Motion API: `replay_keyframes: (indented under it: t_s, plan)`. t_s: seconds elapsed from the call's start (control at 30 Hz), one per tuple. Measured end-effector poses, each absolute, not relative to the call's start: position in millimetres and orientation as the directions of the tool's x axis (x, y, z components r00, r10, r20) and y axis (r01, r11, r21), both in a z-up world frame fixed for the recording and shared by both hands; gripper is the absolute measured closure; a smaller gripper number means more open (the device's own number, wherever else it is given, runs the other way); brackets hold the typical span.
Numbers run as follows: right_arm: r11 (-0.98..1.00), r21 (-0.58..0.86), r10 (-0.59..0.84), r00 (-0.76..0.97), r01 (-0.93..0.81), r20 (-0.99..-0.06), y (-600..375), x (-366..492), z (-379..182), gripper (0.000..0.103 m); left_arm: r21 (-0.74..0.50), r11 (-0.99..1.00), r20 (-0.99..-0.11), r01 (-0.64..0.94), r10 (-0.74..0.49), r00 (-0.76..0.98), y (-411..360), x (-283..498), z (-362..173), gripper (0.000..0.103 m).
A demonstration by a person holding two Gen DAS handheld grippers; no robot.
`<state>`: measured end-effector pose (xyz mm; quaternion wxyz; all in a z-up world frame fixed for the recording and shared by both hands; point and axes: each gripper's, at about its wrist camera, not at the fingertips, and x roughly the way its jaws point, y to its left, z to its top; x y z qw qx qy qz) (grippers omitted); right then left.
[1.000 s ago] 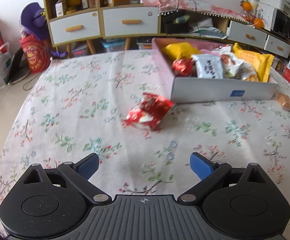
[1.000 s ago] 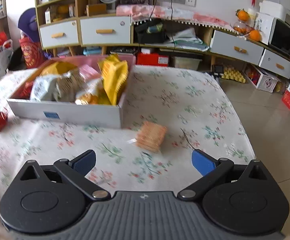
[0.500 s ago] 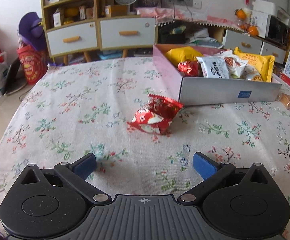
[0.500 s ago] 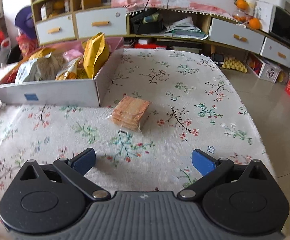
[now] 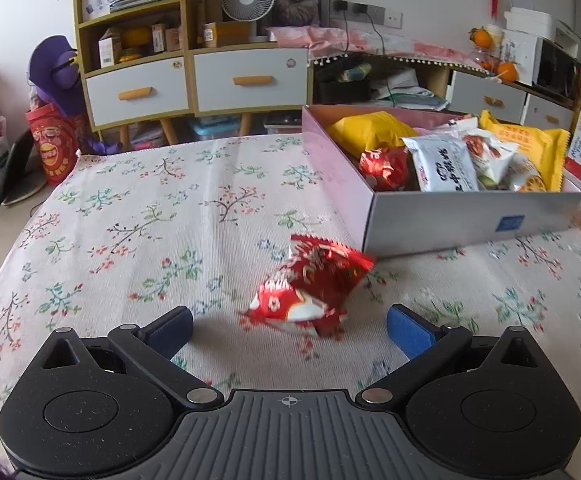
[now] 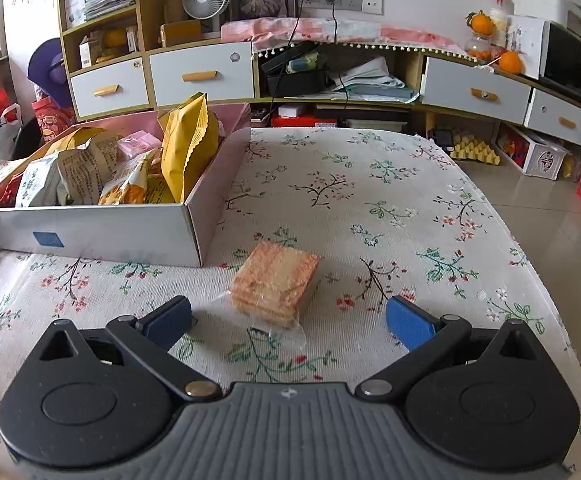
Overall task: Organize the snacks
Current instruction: 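Grasp the red candy wrapper with the left tool while the right tool grasps the wafer block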
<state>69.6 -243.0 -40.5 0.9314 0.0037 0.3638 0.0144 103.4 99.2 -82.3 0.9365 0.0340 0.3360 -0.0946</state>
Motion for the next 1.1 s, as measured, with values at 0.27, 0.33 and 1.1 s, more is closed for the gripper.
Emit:
replay_keyframes:
  t_s: [0.27, 0.33, 1.1]
  plan:
    - [1.0, 0.018, 0.029, 0.734, -0.022, -0.678, -242.5, 75.9, -39.6, 0.0, 0.0, 0.98, -0.627, 0.198, -0.154, 0.763, 88.3, 107.2, -80.4, 0.01]
    - [1.0, 0.015, 0.029, 0.734, -0.025, -0.678, -242.4, 76.7, -39.3, 0.0, -0.001, 0.977, -0.626, 0.211, -0.165, 0.762, 85.6, 106.6, -79.0, 0.019]
    - [0.997, -0.035, 0.026, 0.725, -0.069, -0.689, -236.4, 72.7, -24.3, 0.059, -0.045, 0.985, -0.659, 0.164, -0.153, 0.737, 88.4, 101.1, -59.7, 0.066]
